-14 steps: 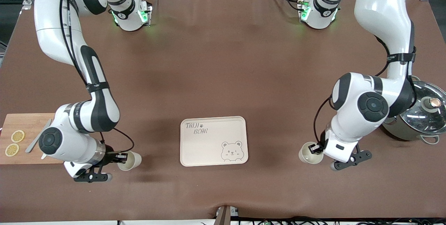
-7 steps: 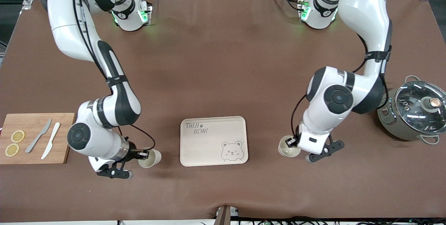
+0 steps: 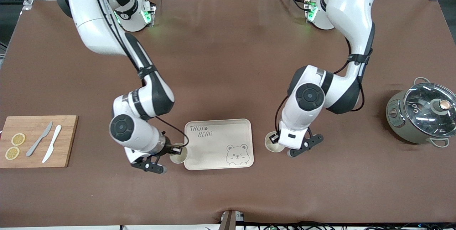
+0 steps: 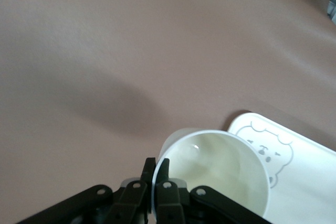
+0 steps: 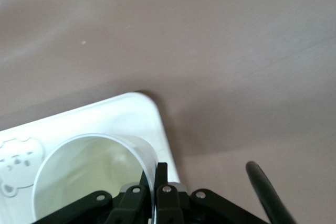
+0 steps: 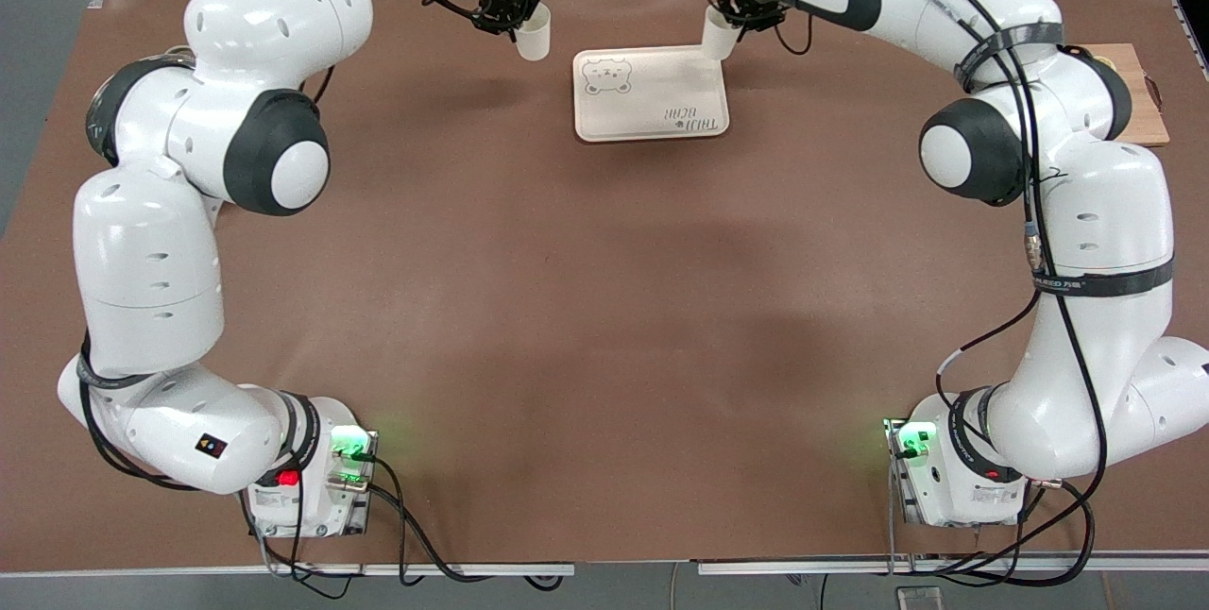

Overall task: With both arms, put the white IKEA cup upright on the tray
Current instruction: 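Carry both held cups toward the white tray, then lower both cups upright onto the tray and open both grippers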

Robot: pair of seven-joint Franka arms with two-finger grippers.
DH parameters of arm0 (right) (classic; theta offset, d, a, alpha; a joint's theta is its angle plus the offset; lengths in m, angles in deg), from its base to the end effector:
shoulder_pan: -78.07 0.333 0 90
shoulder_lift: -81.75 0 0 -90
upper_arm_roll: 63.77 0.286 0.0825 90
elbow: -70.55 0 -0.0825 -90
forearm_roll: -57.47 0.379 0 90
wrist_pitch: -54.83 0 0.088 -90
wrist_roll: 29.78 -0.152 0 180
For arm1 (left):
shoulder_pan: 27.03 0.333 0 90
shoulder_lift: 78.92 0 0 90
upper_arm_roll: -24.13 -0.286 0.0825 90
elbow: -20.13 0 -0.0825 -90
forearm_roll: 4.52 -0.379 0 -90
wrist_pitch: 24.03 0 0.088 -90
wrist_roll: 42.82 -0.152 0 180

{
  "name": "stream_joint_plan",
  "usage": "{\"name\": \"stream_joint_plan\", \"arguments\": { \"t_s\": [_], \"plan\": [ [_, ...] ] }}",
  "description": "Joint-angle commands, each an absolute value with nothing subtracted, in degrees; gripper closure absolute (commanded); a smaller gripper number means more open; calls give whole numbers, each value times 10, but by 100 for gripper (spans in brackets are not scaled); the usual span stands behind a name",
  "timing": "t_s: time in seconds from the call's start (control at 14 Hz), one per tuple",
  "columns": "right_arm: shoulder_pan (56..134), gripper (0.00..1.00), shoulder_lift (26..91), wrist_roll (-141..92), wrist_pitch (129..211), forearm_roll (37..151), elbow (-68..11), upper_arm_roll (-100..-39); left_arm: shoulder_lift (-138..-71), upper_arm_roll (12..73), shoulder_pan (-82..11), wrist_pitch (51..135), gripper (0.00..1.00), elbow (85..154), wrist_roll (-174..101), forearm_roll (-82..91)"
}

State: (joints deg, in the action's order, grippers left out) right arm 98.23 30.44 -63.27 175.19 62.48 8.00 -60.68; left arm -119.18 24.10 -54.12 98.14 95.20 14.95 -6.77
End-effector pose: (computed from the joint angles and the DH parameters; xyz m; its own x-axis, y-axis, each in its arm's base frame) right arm 0.6994 0.2968 0.2297 0.9703 -0.2408 0.0247 -0.2338 -0.9586 -0.1623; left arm 0.6525 -0.3298 0.2700 0.8636 0.4954 0.0936 0.4892 -0.8683 0.0813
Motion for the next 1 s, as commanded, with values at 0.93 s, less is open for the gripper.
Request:
{"name": "stream_joint_plan", "arguments": {
  "t_s": [0.93],
  "plan": [
    [1036, 100, 277, -692, 1899, 593, 18, -615, -1297, 226, -637, 1090, 100, 911, 272, -68]
  ]
}}
